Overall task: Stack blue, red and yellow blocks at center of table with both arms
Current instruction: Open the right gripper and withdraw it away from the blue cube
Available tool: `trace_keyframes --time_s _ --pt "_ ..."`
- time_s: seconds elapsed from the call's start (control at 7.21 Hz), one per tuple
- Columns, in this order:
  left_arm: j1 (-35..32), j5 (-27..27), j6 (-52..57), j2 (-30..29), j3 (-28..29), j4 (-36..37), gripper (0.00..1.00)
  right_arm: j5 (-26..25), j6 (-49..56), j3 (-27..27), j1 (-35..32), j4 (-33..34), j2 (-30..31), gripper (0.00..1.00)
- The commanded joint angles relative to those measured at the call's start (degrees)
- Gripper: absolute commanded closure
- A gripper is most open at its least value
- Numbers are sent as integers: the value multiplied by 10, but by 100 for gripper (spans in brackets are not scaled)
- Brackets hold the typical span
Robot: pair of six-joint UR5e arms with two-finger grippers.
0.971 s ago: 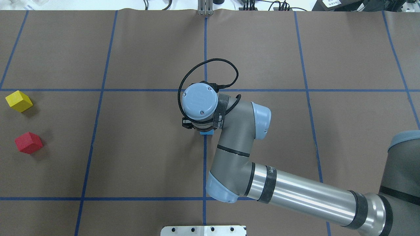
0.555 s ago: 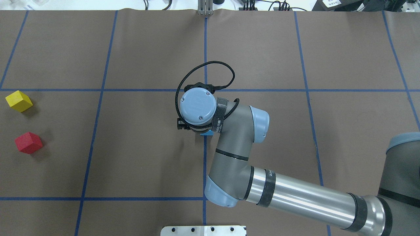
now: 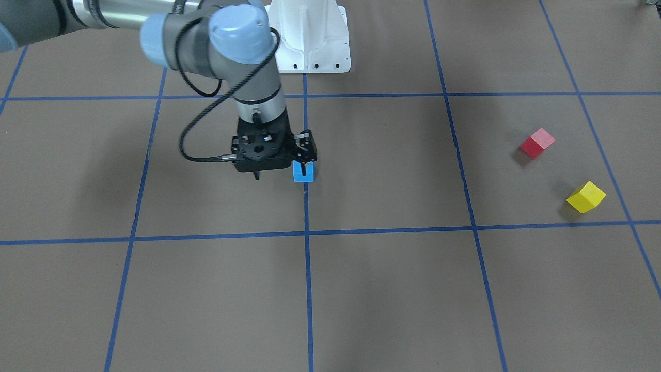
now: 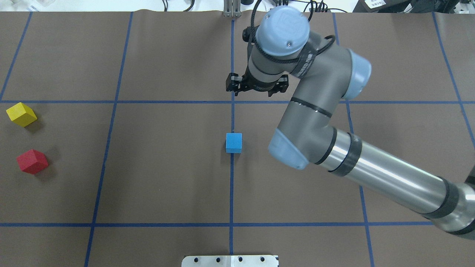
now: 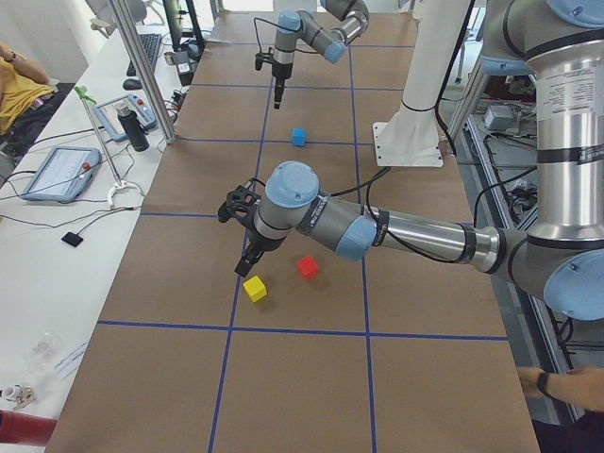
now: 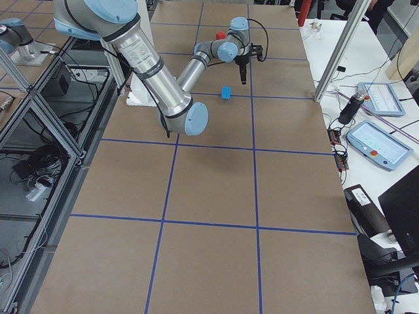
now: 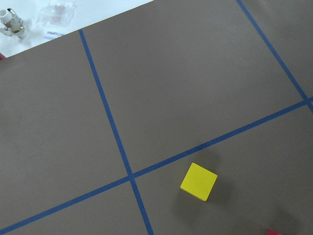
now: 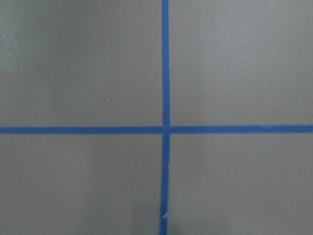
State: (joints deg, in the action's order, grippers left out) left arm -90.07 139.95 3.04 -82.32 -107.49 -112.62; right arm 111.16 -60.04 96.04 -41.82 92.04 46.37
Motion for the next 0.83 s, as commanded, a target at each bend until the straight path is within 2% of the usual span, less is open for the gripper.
trace_keyframes --time_s 0.0,0.28,0.56,0.69 --pt "37 24 -2 7 1 -20 0 94 169 80 -134 17 110 0" --pt "97 15 0 9 2 -26 0 134 346 85 -233 17 184 0" --pt "167 -33 -2 34 3 -80 0 208 540 93 -336 14 284 0" --pt "192 -40 -3 39 3 -90 0 233 635 94 -391 14 338 0"
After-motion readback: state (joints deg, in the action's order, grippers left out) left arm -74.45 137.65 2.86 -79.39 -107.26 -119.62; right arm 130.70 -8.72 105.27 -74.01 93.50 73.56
